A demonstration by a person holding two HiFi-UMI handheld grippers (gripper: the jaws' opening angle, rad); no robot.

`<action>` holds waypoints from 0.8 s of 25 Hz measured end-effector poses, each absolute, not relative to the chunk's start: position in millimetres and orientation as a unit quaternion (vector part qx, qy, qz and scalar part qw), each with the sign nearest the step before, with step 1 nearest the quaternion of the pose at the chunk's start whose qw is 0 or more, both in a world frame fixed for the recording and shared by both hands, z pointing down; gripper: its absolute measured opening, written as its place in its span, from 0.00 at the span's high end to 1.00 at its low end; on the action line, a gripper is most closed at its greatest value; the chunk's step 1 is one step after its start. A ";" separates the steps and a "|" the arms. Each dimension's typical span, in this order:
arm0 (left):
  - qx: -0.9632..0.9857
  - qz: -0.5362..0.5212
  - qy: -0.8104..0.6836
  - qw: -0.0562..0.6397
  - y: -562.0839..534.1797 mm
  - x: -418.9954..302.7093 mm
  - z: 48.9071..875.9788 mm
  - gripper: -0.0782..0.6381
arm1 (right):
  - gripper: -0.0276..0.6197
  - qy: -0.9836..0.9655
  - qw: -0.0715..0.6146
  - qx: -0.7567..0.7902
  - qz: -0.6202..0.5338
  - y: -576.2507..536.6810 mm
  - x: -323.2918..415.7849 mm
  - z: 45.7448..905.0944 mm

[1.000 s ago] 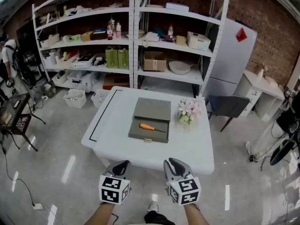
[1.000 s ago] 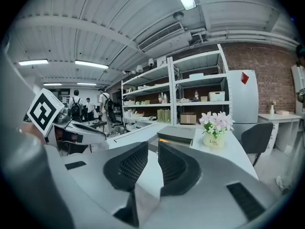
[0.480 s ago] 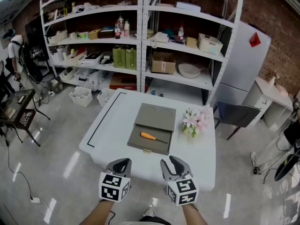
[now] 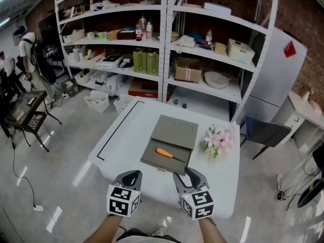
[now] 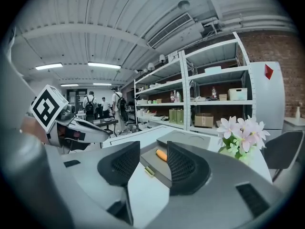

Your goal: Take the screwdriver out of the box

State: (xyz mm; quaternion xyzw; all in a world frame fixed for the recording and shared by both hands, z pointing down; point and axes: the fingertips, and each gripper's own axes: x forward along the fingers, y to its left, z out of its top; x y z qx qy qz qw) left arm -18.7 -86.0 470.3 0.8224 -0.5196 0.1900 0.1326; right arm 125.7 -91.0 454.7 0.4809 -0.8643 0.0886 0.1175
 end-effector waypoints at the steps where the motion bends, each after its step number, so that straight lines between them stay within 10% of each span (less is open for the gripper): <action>1: 0.820 0.191 -0.522 0.134 -88.1 -20.0 471.8 0.89 | 0.68 -0.866 0.120 0.477 0.090 -94.5 125.3 456.7; 20: 0.820 0.190 -0.519 0.149 -186.9 -43.2 498.8 0.89 | 0.64 -0.892 0.233 0.373 0.101 -193.3 80.4 504.7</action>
